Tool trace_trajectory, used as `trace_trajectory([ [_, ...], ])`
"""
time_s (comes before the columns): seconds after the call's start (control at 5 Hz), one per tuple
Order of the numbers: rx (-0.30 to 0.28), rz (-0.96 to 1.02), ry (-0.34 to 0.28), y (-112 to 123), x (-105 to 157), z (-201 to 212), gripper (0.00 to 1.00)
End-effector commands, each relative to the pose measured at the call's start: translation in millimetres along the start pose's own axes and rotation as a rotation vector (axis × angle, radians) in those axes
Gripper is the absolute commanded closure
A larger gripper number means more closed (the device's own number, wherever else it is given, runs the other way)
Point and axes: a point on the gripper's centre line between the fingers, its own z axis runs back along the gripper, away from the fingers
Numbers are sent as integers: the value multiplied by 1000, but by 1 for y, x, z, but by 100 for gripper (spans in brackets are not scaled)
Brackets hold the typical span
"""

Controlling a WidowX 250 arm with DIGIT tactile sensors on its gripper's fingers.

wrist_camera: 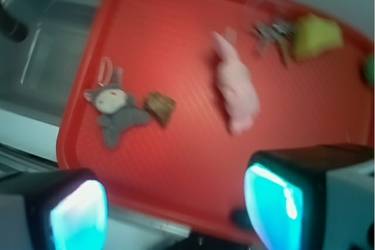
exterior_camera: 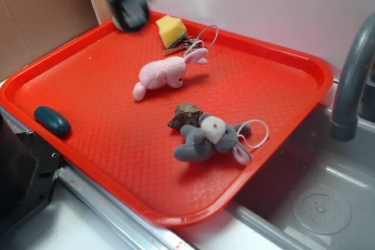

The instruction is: Grab the gray animal.

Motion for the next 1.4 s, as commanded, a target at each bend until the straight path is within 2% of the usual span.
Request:
trace_trajectory([
  [0.0, 4, -261, -74, -44, -5, -14, 0],
  [0.2, 4, -261, -74, -44, -5, -14, 0],
  [0.4, -5, -456, -210, -14, 16, -66, 0],
  [0.6, 14, -602, -168, -11, 42, -112, 0],
  [0.8, -11, -656, -153, -4, 54, -140, 0],
  [1.0, -42, -706, -152, -11, 65, -145, 14],
  [1.2, -19, -767, -153, -34, 72, -116, 100],
])
